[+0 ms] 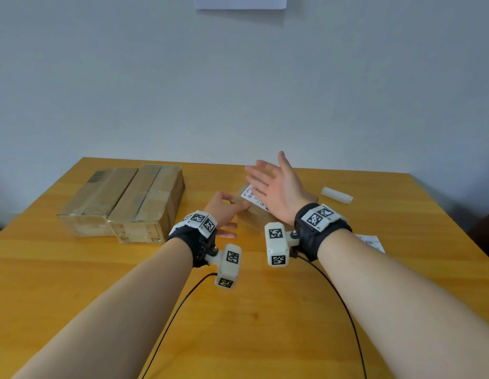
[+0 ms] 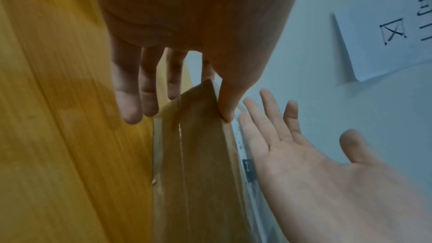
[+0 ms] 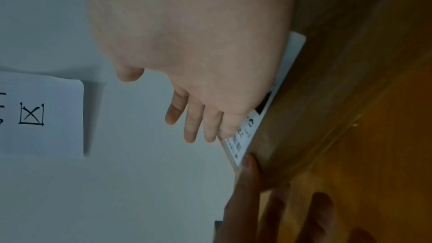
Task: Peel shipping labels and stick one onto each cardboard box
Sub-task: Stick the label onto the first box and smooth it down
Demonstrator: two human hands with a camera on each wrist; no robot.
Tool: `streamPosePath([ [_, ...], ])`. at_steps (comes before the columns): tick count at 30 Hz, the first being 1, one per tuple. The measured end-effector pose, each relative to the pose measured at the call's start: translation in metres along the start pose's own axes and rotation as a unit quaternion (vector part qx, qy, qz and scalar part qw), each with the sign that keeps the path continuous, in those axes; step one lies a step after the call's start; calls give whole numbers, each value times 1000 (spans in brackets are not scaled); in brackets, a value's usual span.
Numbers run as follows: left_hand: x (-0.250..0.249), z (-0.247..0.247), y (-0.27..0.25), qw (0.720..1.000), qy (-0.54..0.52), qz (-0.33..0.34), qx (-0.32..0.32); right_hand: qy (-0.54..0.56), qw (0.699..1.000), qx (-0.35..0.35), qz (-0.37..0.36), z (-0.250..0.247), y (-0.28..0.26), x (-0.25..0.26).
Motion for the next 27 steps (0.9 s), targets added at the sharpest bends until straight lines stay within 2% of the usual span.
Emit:
streamPosePath([
  [6,4,9,-11,995,89,-22,44,-10,996,-52,-65,-28,-3,22],
  [10,6,16,-14,988,130,-38,75,-44,995,-72,-57,-42,-2,20],
  [13,7,16,-11,987,133,-55,76,-75,993,-80,-32,-48,0,13],
  [16,4,11,-6,992,98,-55,51,-116,990,-74,-19,-45,5,13],
  [19,-6,-1,3,997,72,-9,-19,-118,991,-61,-31,-40,14,22],
  [22,-12,-11,10,998,3,19,-66,-95,993,-45,-48,-33,27,30],
  [24,-12,-15,14,996,-40,22,-82,-83,994,-36,-54,-26,37,31],
  [27,-12,-18,18,995,-49,23,-82,-88,994,-25,-59,-12,51,29],
])
Point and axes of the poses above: each hand's wrist, its own y-axis towards the middle knuckle, its own z-axis out of the palm, x = y × z, the point moved 9 cm from there along y, towards the middle knuckle, and after that the axes turned 6 degrees about -y, right-handed, at the moved point
